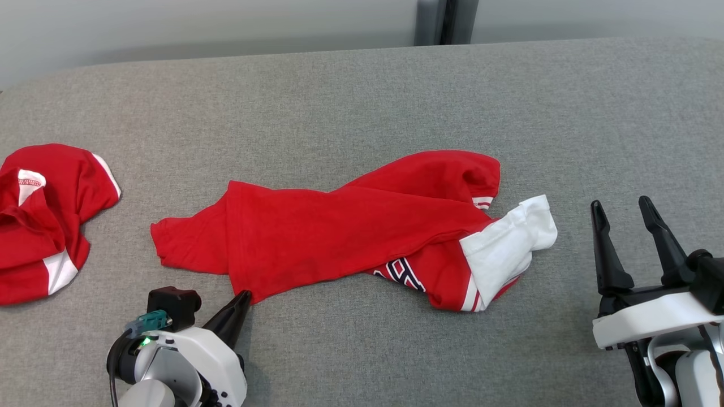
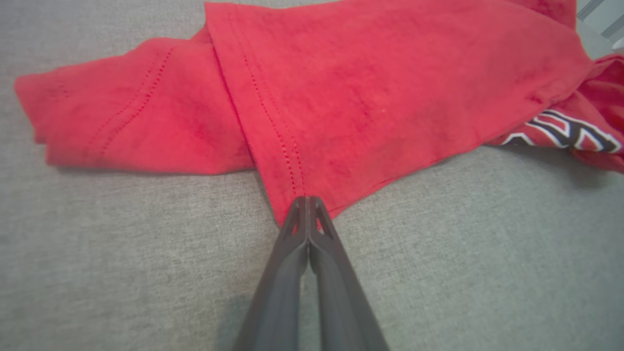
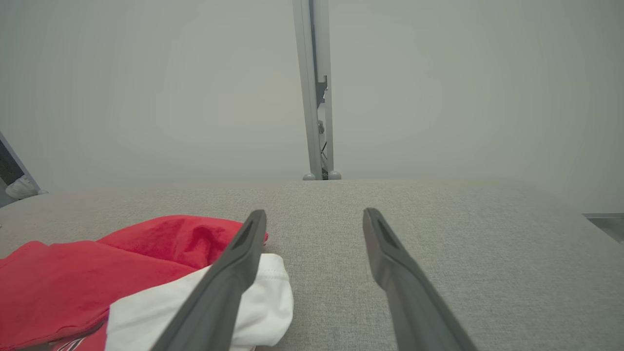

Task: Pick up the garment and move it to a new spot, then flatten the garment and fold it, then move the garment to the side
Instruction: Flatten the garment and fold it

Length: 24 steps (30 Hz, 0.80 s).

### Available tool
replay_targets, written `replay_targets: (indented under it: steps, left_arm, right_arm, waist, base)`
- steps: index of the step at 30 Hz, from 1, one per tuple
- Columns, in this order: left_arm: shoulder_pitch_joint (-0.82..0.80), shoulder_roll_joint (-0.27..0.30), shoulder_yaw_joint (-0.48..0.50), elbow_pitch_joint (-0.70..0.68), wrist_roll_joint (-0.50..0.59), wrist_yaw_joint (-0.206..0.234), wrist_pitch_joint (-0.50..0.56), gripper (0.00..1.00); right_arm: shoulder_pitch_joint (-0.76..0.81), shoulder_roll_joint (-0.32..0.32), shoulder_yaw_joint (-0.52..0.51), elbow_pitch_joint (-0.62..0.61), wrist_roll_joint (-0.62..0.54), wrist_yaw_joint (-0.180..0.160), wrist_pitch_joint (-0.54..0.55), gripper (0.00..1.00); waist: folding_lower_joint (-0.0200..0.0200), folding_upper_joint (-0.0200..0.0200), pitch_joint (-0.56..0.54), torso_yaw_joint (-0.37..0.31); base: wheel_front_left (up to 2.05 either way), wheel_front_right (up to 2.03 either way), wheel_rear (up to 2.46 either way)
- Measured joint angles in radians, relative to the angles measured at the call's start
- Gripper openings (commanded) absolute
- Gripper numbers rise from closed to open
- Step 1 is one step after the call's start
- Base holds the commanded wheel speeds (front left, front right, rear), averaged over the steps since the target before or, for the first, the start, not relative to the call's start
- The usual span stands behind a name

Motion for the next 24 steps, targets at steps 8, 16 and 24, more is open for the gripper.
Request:
replay_targets:
  steps: [8,16,24]
  left_arm:
    - [-0.010,-0.001,0.009,0.015,-0.001,0.001,-0.043,0.00]
    - [-0.013,0.002,0.084,-0.089,0.021,0.072,-0.209,1.00]
    - [-0.011,0.028,0.184,-0.254,0.077,0.159,-0.284,1.00]
  right_arm:
    - [0.005,0.003,-0.008,-0.001,0.000,0.000,-0.006,1.00]
    - [0.013,0.004,-0.017,-0.009,-0.008,0.000,-0.009,1.00]
    - [0.033,0.004,-0.020,-0.016,-0.015,0.000,-0.006,1.00]
  waist:
    - [0.0000,0.0000,-0.008,0.001]
    - [0.0000,0.0000,-0.039,0.008]
    - [0.0000,0.0000,-0.088,0.018]
  base:
    - [0.00,0.00,0.00]
    - [0.00,0.00,0.00]
    - [0.00,0.00,0.00]
